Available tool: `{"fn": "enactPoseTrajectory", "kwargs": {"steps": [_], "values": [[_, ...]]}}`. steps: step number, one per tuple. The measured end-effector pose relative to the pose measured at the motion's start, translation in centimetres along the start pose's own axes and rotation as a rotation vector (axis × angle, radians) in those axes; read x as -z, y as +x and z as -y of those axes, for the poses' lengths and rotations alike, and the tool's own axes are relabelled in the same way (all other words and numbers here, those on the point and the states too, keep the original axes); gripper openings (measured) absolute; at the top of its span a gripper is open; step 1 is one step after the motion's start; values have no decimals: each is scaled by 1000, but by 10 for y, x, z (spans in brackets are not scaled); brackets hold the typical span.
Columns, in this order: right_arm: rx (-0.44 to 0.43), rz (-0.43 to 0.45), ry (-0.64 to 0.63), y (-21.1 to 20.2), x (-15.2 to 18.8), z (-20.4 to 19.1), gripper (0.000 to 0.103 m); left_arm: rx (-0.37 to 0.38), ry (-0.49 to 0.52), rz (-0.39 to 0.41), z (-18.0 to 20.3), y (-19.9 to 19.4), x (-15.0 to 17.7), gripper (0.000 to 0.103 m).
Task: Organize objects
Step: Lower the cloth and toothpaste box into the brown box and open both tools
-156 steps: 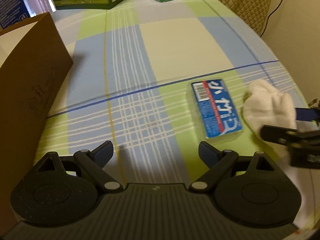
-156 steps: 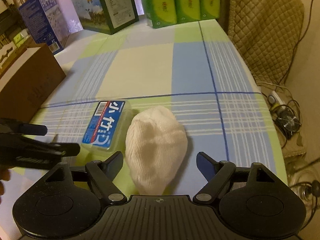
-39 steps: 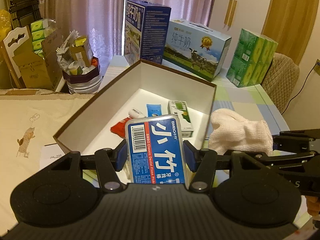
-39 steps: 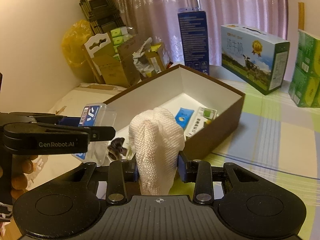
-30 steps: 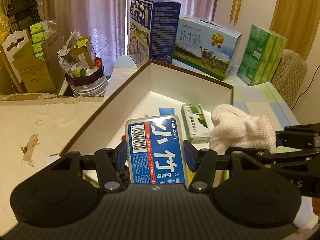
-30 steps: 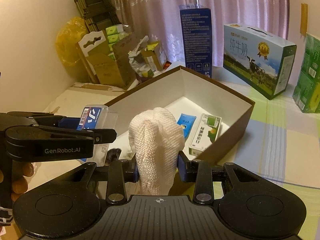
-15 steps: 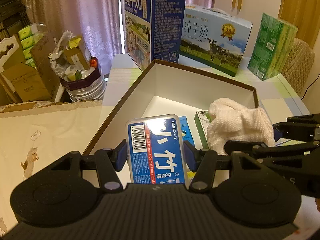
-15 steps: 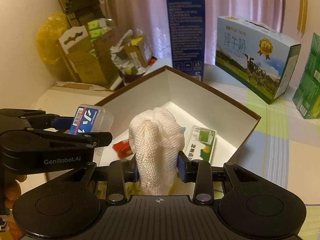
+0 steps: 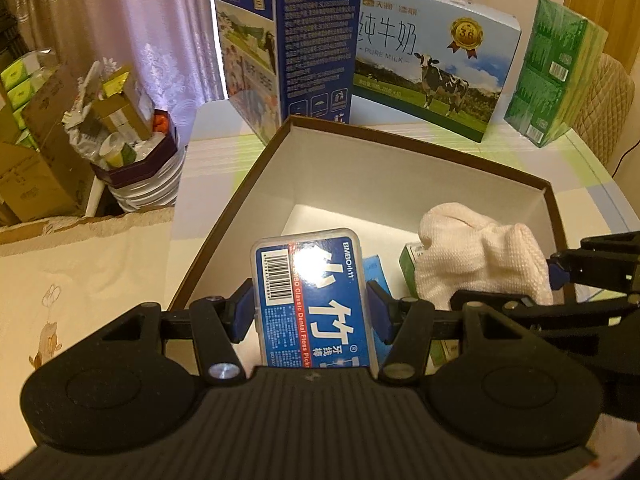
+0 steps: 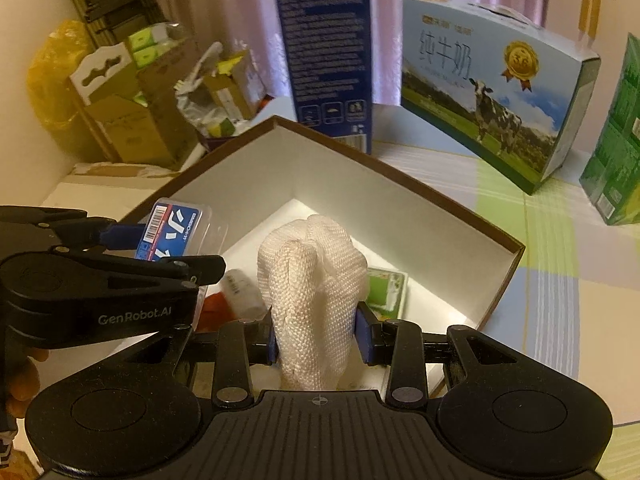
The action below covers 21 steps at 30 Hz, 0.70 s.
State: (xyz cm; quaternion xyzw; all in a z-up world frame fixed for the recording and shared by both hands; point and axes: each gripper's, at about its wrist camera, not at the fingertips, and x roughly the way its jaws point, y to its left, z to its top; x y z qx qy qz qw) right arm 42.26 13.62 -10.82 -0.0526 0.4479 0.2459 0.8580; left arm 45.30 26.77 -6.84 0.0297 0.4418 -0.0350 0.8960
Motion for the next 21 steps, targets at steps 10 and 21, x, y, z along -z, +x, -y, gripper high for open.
{"fn": "enactPoseTrajectory", "kwargs": {"steps": [10,21], "values": [[18,-9,36,22,-15,19,34,12,22,-7,3,30,-17,65],[-16,9,30,30,-21,18,34,-5,-19,-4,-11,16,-14,71]]}}
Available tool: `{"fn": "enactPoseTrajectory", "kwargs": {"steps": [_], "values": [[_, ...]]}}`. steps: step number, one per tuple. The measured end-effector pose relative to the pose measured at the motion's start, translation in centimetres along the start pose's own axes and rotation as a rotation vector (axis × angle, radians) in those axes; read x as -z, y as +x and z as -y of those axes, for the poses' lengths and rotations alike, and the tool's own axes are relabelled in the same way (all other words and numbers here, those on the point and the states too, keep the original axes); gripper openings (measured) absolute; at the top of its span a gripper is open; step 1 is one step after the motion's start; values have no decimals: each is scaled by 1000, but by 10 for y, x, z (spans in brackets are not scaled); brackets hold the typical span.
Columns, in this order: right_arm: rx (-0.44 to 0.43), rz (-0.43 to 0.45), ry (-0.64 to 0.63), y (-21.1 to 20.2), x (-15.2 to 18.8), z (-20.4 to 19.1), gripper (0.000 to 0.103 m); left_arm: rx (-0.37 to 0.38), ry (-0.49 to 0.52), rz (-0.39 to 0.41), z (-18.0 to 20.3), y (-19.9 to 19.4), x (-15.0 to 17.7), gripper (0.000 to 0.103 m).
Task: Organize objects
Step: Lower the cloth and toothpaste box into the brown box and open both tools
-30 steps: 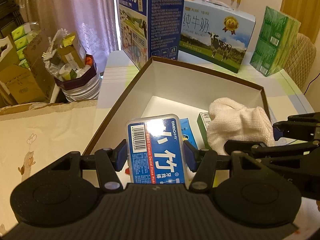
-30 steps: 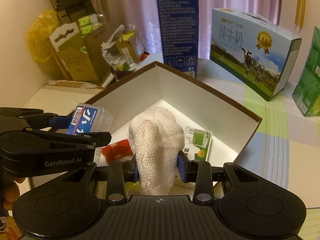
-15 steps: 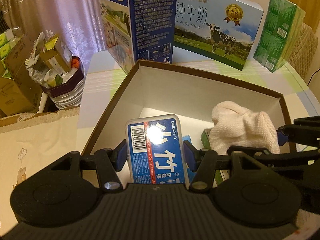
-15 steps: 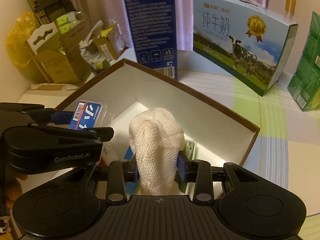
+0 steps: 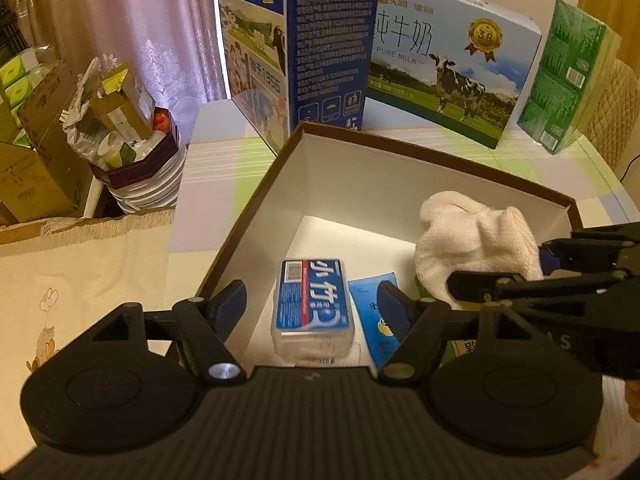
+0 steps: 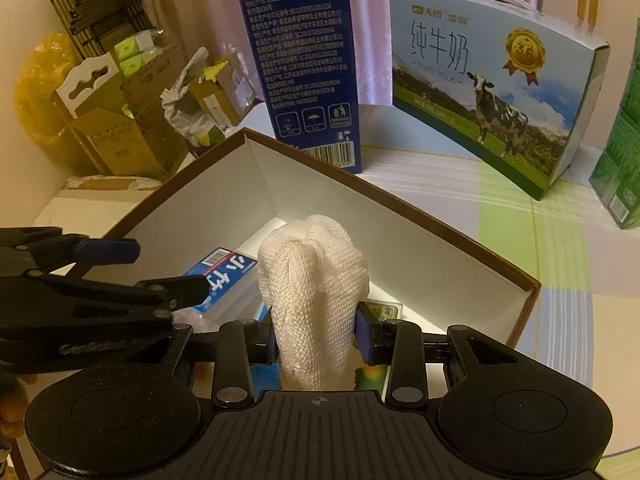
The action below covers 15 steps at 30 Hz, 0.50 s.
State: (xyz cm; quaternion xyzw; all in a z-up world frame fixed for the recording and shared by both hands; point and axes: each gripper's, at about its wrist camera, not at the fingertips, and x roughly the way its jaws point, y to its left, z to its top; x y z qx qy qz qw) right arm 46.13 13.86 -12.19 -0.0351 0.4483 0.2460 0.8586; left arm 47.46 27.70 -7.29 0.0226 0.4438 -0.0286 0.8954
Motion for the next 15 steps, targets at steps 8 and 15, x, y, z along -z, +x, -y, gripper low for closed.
{"fn": "enactPoseTrajectory", "kwargs": {"steps": [8,15], "values": [[-30,110,-20,-3,-5,-6,43,1,-28,14,-10,-13,0,70],[-16,153,-40,-15,1,-6,62,13,-34,31,-11,-26,6,78]]}}
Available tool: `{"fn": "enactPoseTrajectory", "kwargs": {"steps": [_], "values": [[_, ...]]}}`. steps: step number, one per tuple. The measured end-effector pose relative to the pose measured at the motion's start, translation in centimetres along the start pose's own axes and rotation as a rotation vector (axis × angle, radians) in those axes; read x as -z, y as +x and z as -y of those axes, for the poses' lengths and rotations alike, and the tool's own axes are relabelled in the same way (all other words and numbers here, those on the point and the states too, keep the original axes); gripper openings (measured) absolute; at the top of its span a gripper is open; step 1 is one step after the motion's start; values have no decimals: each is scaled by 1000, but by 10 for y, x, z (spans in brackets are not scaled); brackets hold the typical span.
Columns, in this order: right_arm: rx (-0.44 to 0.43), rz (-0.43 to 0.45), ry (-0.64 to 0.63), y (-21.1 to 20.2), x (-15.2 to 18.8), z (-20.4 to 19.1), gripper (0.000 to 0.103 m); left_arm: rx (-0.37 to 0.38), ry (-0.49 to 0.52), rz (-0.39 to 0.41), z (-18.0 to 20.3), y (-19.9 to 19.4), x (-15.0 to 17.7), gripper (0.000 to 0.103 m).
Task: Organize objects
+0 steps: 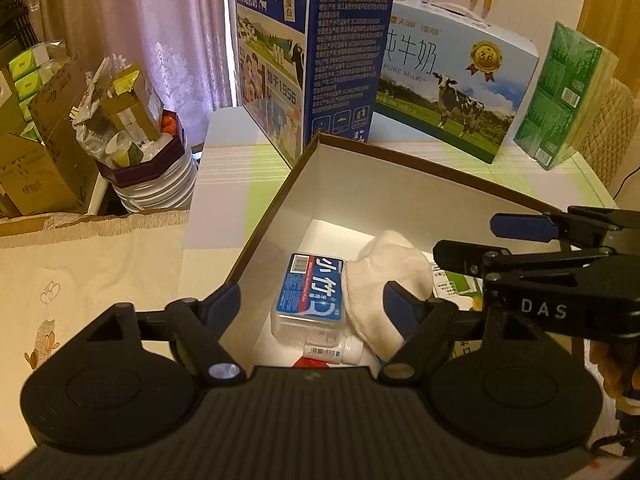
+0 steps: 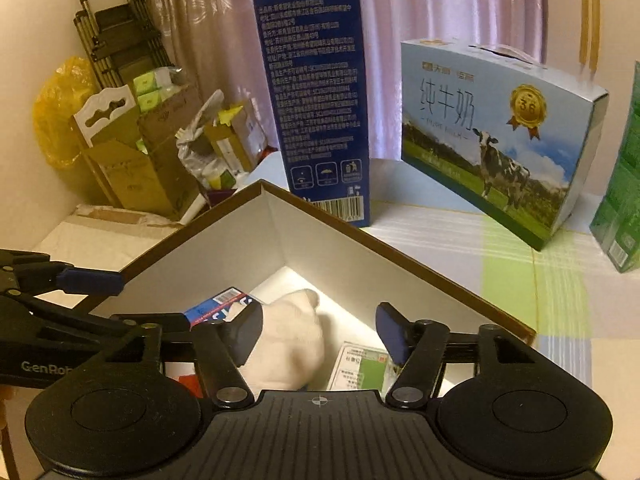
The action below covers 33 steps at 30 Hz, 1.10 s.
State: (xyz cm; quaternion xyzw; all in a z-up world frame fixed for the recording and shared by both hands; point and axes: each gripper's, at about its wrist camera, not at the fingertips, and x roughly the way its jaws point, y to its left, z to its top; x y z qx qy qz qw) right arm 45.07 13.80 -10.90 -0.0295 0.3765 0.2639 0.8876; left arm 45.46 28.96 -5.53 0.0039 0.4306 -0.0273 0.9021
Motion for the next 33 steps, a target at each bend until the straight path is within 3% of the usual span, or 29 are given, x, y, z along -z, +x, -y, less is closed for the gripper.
{"fn": "enactPoseTrajectory", "kwargs": {"steps": [16,33], "values": [[26,-14,88,-69,22,-8,77,56,-18,46,7,-58,26,95],[48,-11,110,-155,70,-21,79,48,-26,113,26,-137,78,97]]}}
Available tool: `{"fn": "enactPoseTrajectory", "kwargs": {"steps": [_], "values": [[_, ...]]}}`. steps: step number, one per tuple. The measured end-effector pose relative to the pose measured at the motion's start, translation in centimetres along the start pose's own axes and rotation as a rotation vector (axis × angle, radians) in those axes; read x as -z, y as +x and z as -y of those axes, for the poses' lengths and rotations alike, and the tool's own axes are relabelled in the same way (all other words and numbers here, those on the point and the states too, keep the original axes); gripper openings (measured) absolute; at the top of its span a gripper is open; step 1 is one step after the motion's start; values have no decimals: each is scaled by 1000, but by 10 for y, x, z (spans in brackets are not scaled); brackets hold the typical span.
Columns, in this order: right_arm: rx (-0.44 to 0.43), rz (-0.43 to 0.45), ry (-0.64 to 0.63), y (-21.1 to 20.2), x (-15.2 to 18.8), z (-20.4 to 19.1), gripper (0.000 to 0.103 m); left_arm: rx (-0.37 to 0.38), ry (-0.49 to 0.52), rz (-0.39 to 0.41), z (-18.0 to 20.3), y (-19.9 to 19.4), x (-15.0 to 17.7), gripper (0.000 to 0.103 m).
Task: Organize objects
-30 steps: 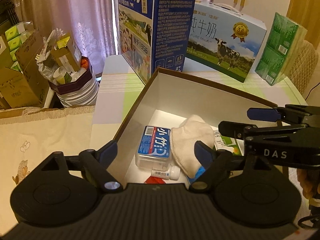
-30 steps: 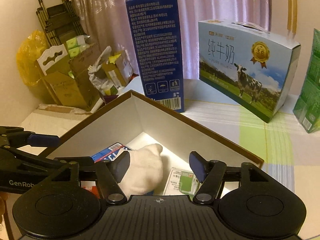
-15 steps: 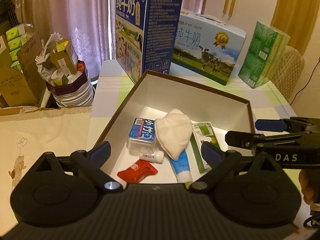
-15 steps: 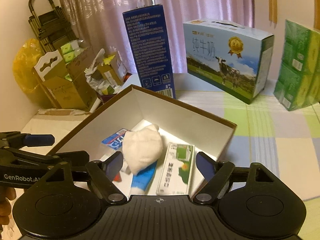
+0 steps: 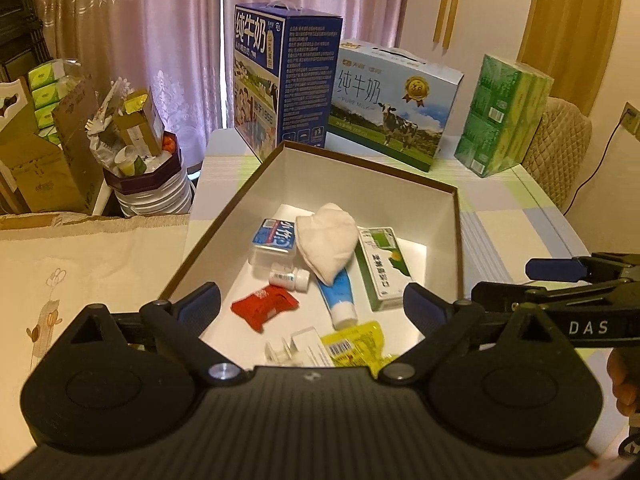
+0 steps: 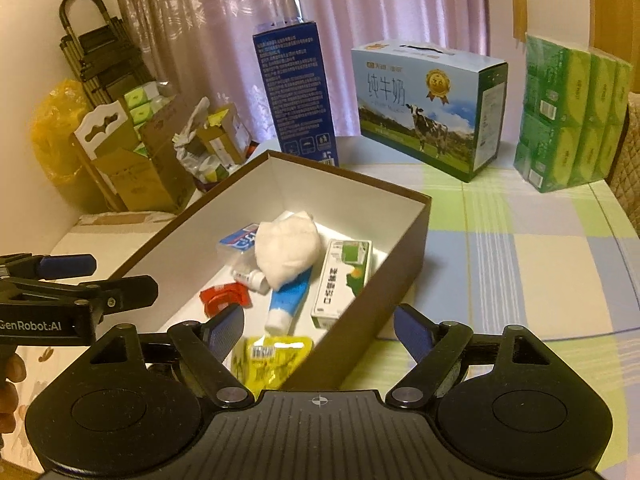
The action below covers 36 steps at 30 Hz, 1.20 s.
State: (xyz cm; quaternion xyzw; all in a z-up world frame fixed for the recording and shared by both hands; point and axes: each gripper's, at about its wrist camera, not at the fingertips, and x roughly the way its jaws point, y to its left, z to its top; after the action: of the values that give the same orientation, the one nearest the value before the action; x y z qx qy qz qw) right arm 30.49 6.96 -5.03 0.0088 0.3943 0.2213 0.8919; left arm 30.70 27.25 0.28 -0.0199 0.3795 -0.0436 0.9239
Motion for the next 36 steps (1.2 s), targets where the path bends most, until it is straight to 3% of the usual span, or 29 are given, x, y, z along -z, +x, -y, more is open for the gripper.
{"fn": "enactPoseTrajectory", "kwargs": {"steps": [21,36], "values": [[-73,-30,-45,-98,67,61,79,-76,-75,17,95,-67,71,102],[-40,-74,-29,-155,116,117,79,-88,-77,-58,174,-85,118,102]]}}
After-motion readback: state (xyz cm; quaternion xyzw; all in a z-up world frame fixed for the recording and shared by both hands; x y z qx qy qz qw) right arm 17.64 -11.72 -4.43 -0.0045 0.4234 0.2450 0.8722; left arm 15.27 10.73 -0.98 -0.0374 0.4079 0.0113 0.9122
